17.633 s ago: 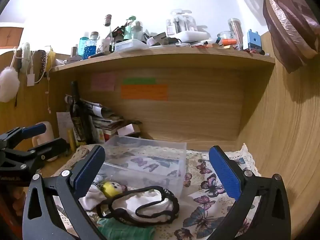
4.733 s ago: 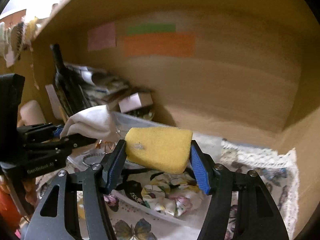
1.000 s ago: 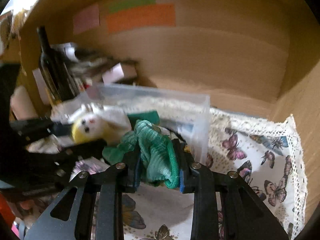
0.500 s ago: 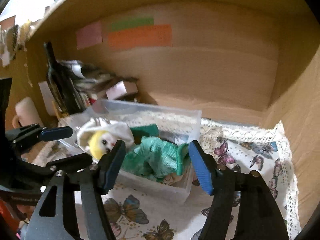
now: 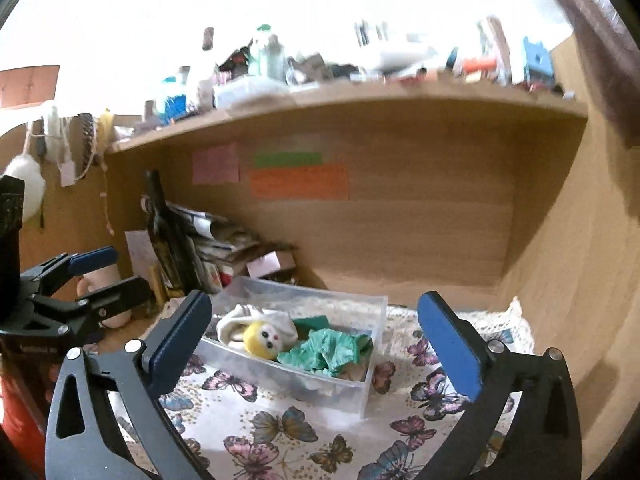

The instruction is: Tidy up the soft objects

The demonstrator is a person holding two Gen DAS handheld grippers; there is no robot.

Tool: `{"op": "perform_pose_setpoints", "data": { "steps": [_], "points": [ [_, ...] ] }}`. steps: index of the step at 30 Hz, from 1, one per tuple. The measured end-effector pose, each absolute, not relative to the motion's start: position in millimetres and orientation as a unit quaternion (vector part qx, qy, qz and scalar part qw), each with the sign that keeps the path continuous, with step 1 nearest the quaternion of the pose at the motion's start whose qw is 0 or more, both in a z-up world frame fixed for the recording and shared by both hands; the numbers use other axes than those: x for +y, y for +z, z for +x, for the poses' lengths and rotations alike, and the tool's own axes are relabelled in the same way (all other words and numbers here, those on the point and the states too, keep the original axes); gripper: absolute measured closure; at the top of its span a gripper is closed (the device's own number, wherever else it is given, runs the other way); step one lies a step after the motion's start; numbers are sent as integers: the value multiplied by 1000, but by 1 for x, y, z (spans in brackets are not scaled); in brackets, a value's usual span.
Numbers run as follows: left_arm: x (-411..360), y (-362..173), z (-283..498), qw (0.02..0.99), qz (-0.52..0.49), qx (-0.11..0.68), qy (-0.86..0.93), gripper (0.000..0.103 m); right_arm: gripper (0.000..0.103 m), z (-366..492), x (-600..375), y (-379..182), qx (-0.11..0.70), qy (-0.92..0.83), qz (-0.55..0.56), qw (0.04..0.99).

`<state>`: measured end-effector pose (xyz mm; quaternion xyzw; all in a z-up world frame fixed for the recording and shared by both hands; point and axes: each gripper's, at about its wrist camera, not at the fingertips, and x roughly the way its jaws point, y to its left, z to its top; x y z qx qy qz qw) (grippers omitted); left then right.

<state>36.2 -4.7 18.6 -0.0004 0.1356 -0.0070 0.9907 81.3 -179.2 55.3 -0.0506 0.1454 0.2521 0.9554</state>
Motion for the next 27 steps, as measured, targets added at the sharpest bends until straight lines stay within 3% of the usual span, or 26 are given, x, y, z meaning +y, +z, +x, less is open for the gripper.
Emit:
{"op": "perform_pose_setpoints", "data": {
  "steps": [27],
  "points": [
    [-9,16,7,994,-2,108,0,0,0,49,-183,58,122,243,-34,962]
  ]
}}
